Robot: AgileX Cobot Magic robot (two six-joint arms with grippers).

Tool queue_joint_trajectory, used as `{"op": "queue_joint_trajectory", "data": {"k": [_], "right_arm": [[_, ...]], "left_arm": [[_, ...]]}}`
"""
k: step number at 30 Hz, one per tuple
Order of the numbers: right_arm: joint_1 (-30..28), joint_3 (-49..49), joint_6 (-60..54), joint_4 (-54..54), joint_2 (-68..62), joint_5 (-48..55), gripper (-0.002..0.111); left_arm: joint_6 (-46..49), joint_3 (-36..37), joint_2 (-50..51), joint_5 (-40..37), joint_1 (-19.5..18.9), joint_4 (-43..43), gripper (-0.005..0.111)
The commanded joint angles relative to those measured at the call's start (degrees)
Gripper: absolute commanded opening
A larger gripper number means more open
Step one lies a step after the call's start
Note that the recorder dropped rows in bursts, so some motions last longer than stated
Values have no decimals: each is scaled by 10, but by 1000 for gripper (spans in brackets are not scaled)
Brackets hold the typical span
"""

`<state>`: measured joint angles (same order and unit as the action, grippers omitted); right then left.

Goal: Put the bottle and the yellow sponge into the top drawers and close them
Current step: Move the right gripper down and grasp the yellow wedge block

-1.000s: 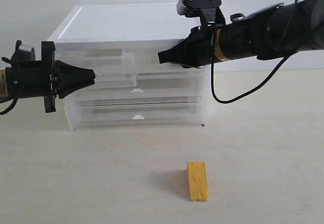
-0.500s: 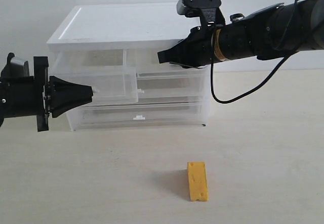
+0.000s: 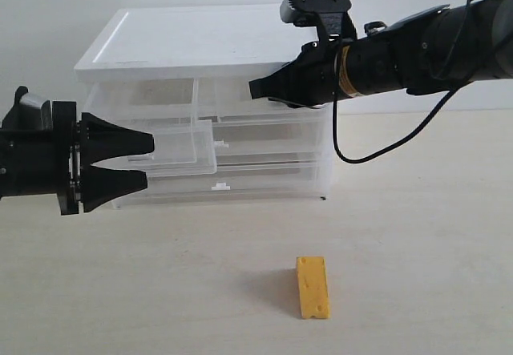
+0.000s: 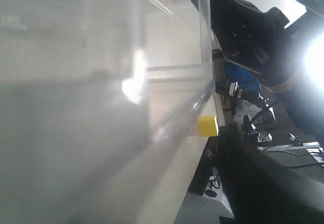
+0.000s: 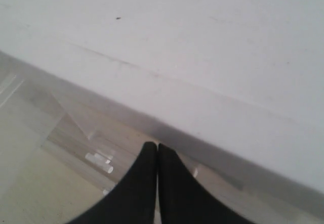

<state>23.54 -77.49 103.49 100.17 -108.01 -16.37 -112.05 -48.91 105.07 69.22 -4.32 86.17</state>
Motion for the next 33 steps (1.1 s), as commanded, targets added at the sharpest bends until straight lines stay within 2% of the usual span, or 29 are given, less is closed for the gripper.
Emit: {"op": "queue_joint_trajectory", "data": {"k": [1, 3, 10, 12, 15, 20, 21, 23, 24, 26, 28, 33], "right_arm": [[-6, -5, -1, -5, 0, 24, 0], [-6, -5, -1, -4, 0, 14, 0], [-26, 30, 4, -2, 49, -45, 0], [-43, 69, -1, -2, 96, -44, 0], [-79, 150, 13, -2, 174, -187, 0], [-76, 336, -37, -2, 254, -145, 1], [-76, 352, -39, -2, 255, -147, 3], [-76, 386, -44, -2, 250, -145, 21], [-76, 397, -46, -2, 241, -143, 39], [-69, 397, -47, -11, 226, -140, 54], [-54, 397, -47, -18, 211, -118, 58], [38, 394, -46, -24, 160, -9, 58]], "left_arm": [[-3, -3, -14, 7, 1, 12, 70], [-10, -1, -33, 7, -3, 37, 70], [22, 37, -90, 7, -8, 28, 69], [28, 37, -92, 7, -8, 22, 69], [50, 37, -93, 7, -8, 11, 69], [88, 37, -93, 7, -8, 6, 69], [96, 37, -93, 7, -8, 3, 69], [110, 37, -93, 7, -8, 1, 69], [117, 37, -93, 7, -8, 1, 69], [121, 37, -93, 7, -8, 1, 69], [128, 37, -93, 7, -8, -1, 69], [134, 37, -93, 7, -8, -3, 69]]}}
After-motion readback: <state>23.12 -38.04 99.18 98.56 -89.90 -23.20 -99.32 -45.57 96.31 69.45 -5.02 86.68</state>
